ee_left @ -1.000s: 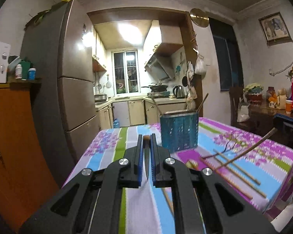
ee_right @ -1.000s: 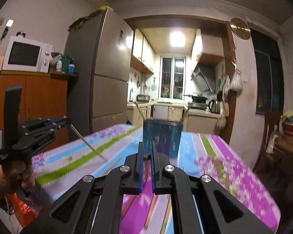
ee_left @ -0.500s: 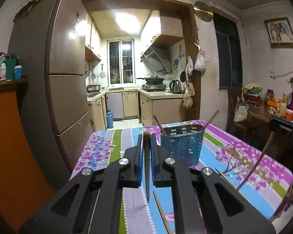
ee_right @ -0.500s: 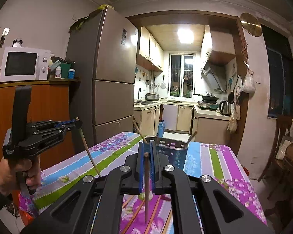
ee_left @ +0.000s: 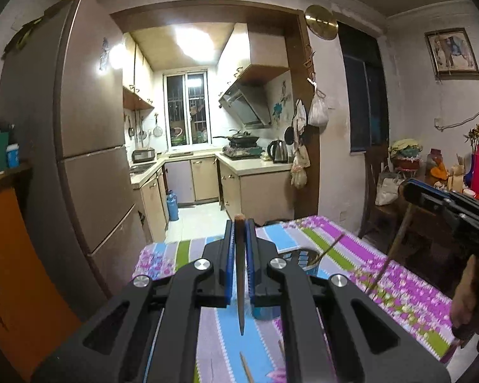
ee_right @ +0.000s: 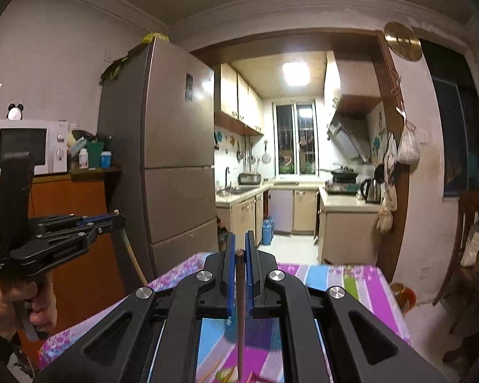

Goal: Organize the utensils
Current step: 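Lower the chopsticks into the holder and open both grippers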

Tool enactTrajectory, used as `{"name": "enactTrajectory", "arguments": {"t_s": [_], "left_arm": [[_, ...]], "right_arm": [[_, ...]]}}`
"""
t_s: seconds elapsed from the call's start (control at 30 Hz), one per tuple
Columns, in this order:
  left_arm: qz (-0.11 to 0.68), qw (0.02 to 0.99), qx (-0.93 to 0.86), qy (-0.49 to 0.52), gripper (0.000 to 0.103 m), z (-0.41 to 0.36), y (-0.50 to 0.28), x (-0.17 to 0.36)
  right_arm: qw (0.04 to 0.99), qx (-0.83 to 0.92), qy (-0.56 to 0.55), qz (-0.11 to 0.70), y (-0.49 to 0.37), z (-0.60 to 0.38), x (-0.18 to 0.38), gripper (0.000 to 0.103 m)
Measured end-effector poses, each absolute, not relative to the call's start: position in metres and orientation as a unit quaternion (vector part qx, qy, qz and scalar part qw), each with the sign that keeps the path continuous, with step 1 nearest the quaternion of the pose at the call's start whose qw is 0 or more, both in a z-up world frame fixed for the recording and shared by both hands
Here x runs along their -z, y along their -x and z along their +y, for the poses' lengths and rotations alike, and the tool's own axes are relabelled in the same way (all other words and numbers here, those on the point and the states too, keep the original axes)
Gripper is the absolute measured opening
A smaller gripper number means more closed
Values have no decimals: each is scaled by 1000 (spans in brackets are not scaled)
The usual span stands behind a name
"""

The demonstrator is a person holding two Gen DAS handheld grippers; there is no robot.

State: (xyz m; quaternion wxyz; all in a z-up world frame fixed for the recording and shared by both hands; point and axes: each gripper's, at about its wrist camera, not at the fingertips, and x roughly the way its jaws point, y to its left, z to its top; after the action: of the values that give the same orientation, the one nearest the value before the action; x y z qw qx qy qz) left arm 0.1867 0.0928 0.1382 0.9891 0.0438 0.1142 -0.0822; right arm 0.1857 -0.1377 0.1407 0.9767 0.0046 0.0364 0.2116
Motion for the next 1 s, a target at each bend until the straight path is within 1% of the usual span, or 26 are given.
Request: {"name": "enactTrajectory", "arguments": {"t_s": [0.37, 0.53, 0.73, 1.0], "left_arm": [[77, 993, 88, -25, 5, 65, -223, -201], [70, 994, 84, -29, 5, 44, -254, -209], [80, 994, 78, -21, 5, 40, -290, -199], [117, 990, 74, -17, 5, 38, -333, -159]], "right_arm": [[981, -194, -2, 1, -244, -143, -210, 7], [981, -191, -11, -4, -279, -143, -227, 7], [982, -186, -18, 10, -322, -140, -217, 7], [981, -184, -34, 44, -368, -141, -176, 7]]}}
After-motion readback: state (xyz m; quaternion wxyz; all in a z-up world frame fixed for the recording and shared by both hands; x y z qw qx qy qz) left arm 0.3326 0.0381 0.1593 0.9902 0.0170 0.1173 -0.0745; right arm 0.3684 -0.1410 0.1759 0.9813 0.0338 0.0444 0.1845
